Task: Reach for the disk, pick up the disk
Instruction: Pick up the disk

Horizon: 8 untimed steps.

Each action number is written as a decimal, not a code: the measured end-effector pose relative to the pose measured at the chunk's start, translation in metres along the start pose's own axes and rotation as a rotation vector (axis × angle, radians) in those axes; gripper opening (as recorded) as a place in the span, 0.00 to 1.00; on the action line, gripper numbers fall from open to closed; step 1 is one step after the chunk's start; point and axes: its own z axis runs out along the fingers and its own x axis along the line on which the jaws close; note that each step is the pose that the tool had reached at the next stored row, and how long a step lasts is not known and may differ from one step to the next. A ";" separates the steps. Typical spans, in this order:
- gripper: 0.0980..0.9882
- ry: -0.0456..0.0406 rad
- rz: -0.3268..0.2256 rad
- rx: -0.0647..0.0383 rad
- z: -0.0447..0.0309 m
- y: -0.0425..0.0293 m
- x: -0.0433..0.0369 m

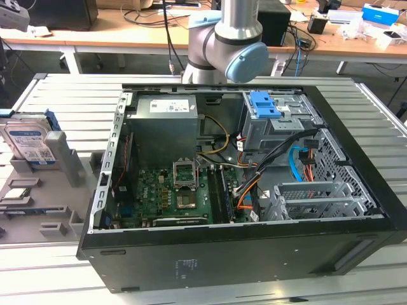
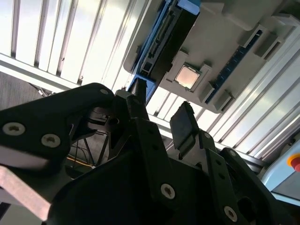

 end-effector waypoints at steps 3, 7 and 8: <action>0.43 0.0000 0.000 0.000 0.0014 0.0000 -0.0004; 0.43 0.0000 0.000 0.000 0.0026 0.0000 -0.0007; 0.43 0.0000 0.000 0.000 0.0028 0.0000 -0.0007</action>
